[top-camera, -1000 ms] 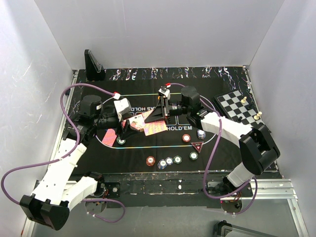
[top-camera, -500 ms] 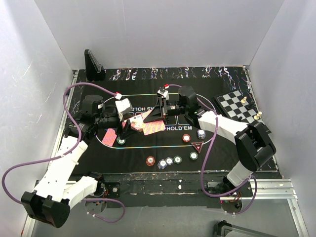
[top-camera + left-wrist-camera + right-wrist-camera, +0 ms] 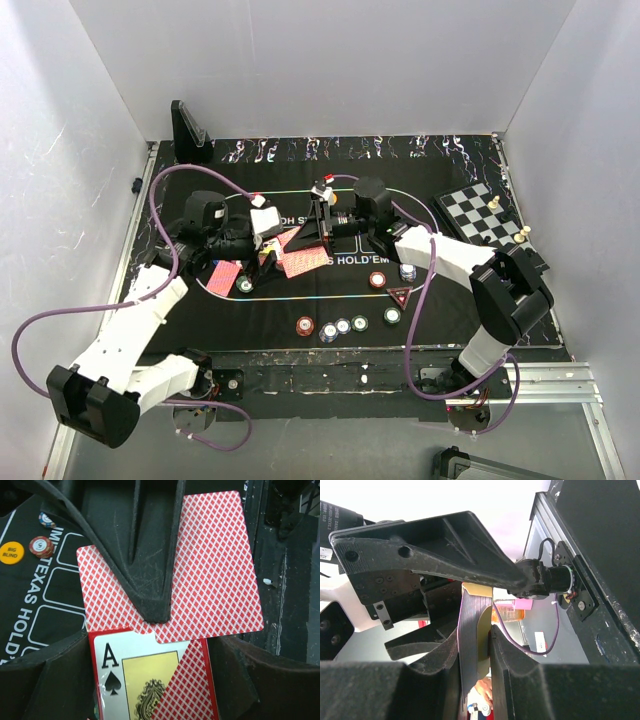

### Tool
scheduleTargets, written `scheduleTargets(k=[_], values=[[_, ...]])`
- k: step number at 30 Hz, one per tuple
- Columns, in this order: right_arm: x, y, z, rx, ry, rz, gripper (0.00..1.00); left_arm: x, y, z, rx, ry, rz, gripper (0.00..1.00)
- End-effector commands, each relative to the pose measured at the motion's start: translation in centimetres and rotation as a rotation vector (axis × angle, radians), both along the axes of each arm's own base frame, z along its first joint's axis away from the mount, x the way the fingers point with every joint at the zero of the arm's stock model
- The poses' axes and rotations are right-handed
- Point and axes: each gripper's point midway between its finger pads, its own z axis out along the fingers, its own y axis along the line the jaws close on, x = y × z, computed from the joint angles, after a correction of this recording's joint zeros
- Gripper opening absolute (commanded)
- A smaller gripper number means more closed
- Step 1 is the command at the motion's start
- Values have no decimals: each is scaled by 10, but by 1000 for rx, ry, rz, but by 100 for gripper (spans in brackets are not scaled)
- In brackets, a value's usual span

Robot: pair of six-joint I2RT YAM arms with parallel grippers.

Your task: Distribute texas hold em gaming equipment

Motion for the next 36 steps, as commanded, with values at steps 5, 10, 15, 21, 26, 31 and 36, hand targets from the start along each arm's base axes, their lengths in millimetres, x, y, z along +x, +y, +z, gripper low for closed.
scheduleTargets(k=[5, 10, 15, 21, 26, 31, 36], values=[[3, 6, 37, 107, -96, 2, 1, -10, -8, 3, 1, -32, -99, 66], [3, 4, 33, 101, -87, 0, 1, -21, 2, 0, 38, -38, -96, 50], [3, -1, 28, 95, -83, -6, 1, -25, 8, 3, 56, -42, -69, 21], [7, -4, 24, 78, -65, -26, 1, -16, 10, 1, 49, 6, 36, 0], [9, -5, 16, 54, -37, -39, 1, 12, 9, -7, 18, 66, 200, 0], [13, -9, 11, 41, -15, -57, 6, 34, 17, -17, 18, 93, 304, 0], [19, -15, 7, 31, 3, -70, 9, 43, 24, -21, 27, 78, 318, 0]])
